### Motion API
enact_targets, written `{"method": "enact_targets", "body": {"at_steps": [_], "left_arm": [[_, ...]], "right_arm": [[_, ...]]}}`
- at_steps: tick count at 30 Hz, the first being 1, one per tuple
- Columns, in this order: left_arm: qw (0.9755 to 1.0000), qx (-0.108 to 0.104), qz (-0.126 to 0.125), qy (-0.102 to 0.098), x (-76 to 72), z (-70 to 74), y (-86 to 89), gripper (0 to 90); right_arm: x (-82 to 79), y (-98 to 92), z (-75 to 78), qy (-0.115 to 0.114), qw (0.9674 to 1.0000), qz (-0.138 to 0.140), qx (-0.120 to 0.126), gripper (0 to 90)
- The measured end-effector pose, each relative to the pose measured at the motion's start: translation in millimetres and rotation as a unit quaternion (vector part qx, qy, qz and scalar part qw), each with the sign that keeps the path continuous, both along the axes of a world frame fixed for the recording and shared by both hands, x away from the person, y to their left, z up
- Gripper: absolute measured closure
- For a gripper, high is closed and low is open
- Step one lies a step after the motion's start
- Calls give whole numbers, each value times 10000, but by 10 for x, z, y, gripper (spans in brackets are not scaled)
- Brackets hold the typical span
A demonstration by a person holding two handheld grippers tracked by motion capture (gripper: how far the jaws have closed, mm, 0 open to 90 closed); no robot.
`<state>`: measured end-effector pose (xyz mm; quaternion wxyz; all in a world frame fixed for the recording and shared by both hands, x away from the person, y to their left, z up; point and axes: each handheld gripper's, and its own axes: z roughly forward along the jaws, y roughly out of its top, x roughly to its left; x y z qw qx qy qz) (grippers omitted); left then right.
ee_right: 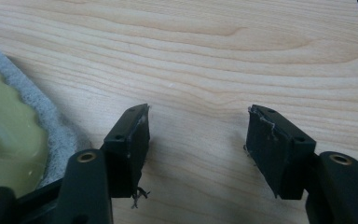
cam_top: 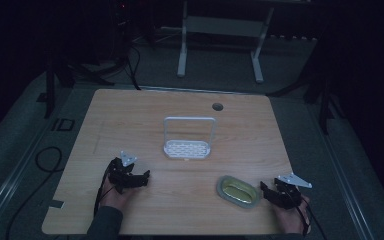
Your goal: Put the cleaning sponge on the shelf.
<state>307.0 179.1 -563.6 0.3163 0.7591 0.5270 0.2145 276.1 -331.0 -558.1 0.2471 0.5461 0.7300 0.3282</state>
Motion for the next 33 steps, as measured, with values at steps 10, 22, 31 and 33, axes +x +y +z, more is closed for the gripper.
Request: {"method": "enact_targets", "body": {"at_steps": [10,22,31,33], "left_arm": [[10000,1,1,1,0,0,0,103],[10000,0,-1,0,0,0,0,103],[10000,1,-2,0,0,0,0,104],[10000,0,-1,0,0,0,0,104]], "right_arm": [[-88,-41,117,-247,9992,-24,315,577],[-164,184,415,-558,9965,517,359,898],[-196,328,591,-632,9937,843,391,900],[-196,361,622,-641,9931,913,372,900]]}}
